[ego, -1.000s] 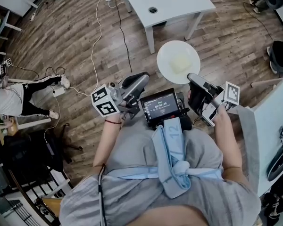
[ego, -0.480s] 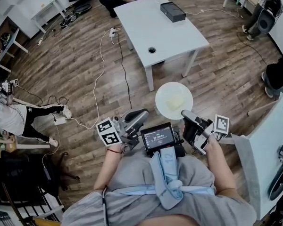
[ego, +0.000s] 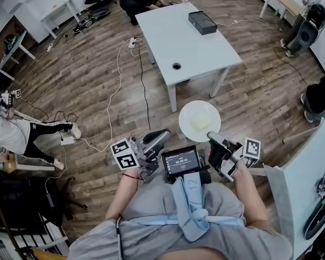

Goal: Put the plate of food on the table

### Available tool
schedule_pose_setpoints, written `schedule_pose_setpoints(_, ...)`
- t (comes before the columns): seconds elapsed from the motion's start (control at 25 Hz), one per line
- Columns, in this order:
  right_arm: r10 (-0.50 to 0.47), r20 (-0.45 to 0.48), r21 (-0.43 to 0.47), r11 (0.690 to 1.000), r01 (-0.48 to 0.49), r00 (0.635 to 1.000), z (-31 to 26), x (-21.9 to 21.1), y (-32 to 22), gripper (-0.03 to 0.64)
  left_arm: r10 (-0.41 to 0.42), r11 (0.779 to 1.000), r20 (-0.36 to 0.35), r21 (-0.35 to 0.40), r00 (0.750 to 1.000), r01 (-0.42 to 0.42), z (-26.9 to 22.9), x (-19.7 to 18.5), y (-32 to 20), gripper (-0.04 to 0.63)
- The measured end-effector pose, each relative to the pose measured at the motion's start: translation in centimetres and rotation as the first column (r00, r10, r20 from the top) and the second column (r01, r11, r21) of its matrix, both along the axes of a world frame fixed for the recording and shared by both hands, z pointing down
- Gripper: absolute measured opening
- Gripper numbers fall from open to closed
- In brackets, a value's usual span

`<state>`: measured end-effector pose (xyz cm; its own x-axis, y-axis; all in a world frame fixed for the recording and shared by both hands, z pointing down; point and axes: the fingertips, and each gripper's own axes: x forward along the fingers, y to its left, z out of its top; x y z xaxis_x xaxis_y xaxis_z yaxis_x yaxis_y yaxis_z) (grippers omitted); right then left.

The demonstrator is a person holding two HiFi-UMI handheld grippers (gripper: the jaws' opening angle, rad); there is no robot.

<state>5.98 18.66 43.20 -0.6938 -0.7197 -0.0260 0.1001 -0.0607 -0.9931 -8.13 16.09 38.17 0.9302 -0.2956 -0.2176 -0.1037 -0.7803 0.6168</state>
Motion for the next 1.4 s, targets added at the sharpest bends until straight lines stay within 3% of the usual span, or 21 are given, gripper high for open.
schedule_pose_setpoints(0.36, -0.009, -0.033, 0.005, 1.0, 0.01, 0.999, -0.2, 0.0, -7.7, 0.044, 0.027, 1.0, -0.005, 0.017, 1.0, -0.027, -0.2, 1.2, -8.6, 0.02)
schedule_pose_setpoints(0.76, -0.008, -0.067, 0.033, 0.999, 0.01, 0.998, -0.9, -1.0, -17.8, 0.044, 0.115, 0.993, 0.023, 0.035, 0.993, -0.116, -0.6, 2.0, -17.6, 0.02)
schedule_pose_setpoints(1.04, -0.005, -0.075, 0.031, 0.999, 0.007, 0.997, -0.6, -1.6, -22.1, 0.044, 0.143, 0.99, 0.049, -0.011, 0.989, -0.143, 0.6, 1.8, -21.9, 0.02)
schedule_pose_setpoints(1.4, -0.066, -0.084, 0.013, 0.998, 0.067, 0.994, 0.3, 0.0, -26.5, 0.044, 0.118, 0.992, 0.053, -0.054, 0.992, -0.115, 1.4, 3.7, -24.9, 0.02)
